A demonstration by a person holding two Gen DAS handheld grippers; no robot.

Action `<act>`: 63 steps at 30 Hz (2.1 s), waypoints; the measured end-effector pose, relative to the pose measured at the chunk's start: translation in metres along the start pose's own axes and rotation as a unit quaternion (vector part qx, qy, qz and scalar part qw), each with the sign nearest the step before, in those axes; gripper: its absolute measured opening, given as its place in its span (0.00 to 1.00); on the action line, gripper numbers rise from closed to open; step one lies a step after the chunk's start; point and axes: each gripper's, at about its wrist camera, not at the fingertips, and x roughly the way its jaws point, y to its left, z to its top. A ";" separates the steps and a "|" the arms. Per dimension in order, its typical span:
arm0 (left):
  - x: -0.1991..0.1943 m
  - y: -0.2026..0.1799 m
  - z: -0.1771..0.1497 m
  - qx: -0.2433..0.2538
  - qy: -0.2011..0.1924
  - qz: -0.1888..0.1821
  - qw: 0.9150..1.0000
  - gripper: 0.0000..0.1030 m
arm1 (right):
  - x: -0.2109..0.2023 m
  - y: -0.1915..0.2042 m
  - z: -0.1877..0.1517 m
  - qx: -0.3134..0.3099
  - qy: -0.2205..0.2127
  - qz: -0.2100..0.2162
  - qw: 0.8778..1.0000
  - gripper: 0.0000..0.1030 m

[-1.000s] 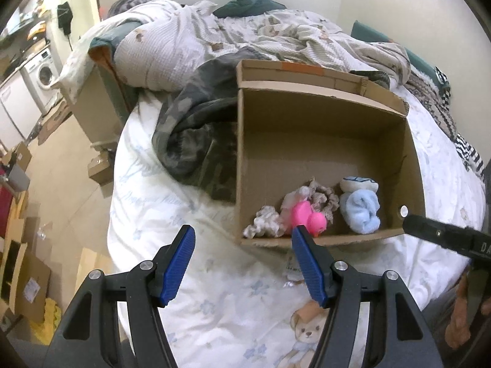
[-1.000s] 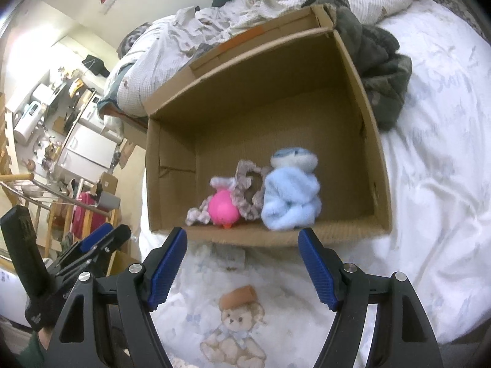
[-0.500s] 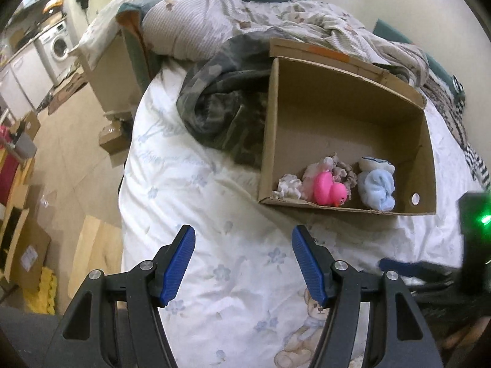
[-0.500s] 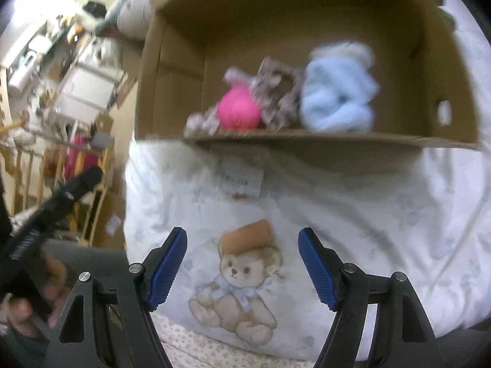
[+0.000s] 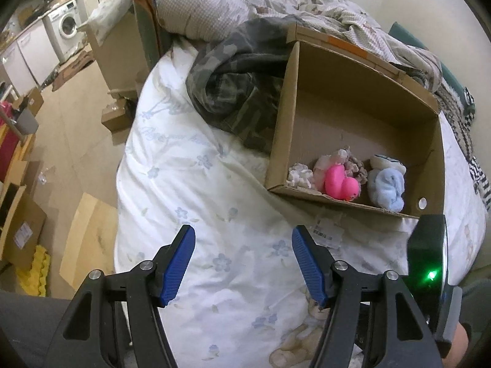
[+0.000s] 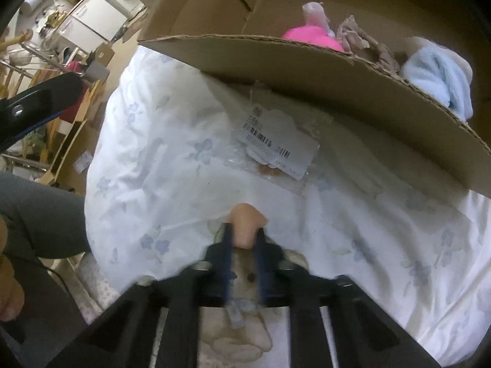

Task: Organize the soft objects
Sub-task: 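Grasp the tan cylinder with the right tool while the left tool grasps the plastic bag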

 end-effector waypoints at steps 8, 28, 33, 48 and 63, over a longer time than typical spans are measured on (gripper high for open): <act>0.013 -0.006 -0.005 0.007 0.013 -0.006 1.000 0.61 | -0.048 -0.008 -0.012 0.019 -0.052 0.023 0.998 0.10; 0.102 -0.107 -0.008 0.136 0.073 -0.055 0.986 0.61 | -0.119 -0.081 -0.042 0.123 -0.149 0.042 0.980 0.10; 0.115 -0.111 -0.009 0.139 0.100 -0.055 0.984 0.19 | -0.110 -0.080 -0.040 0.117 -0.136 0.036 0.983 0.10; 0.083 -0.077 -0.017 0.125 0.076 -0.026 0.989 0.18 | -0.099 -0.062 -0.028 0.094 -0.127 0.034 0.987 0.10; 0.000 -0.041 -0.024 0.088 -0.008 -0.011 0.996 0.18 | -0.107 -0.027 -0.017 0.064 -0.142 0.045 0.987 0.10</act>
